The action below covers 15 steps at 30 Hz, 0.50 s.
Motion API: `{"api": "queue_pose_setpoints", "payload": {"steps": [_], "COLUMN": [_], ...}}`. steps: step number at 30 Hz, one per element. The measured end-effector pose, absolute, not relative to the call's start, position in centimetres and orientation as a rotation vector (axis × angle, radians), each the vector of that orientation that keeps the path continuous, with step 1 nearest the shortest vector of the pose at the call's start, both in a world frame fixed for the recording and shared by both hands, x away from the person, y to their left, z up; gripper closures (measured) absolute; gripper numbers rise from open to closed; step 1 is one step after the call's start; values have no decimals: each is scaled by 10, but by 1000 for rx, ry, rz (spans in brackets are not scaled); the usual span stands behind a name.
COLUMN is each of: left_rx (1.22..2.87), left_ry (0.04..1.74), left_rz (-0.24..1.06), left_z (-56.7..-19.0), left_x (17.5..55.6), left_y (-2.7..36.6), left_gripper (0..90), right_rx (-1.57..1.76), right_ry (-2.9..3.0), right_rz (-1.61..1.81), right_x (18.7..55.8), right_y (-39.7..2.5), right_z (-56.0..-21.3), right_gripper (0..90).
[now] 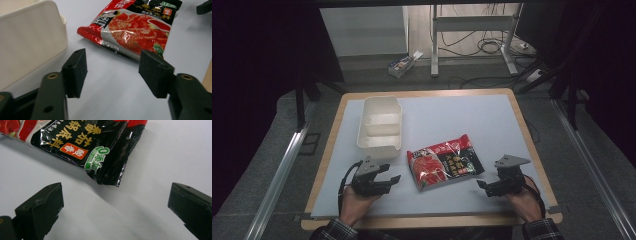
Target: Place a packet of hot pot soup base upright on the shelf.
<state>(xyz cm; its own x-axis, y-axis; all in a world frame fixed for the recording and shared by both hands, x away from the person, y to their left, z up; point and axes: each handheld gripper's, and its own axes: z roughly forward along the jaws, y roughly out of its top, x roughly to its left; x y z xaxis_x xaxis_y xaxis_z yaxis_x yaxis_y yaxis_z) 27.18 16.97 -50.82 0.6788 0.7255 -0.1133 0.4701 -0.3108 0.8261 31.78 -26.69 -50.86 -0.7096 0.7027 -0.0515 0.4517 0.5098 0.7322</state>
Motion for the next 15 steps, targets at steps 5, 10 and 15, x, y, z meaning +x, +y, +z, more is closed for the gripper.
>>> {"api": "queue_pose_setpoints", "payload": {"steps": [5,10,15], "left_rx": [1979,1993,2006], "left_ry": [883,841,829], "left_rz": [337,292,272], "left_z": [-507,-506,-507], "left_x": [281,295,307], "left_y": [156,137,120], "left_gripper": [518,690,866], "right_rx": [956,958,968], "right_ry": [2416,2420,2418], "right_rz": [1019,1024,1033], "right_x": [319,319,320], "right_y": [-266,-264,-265], "right_z": [-508,-508,-508], "right_gripper": [2,3,6]}}
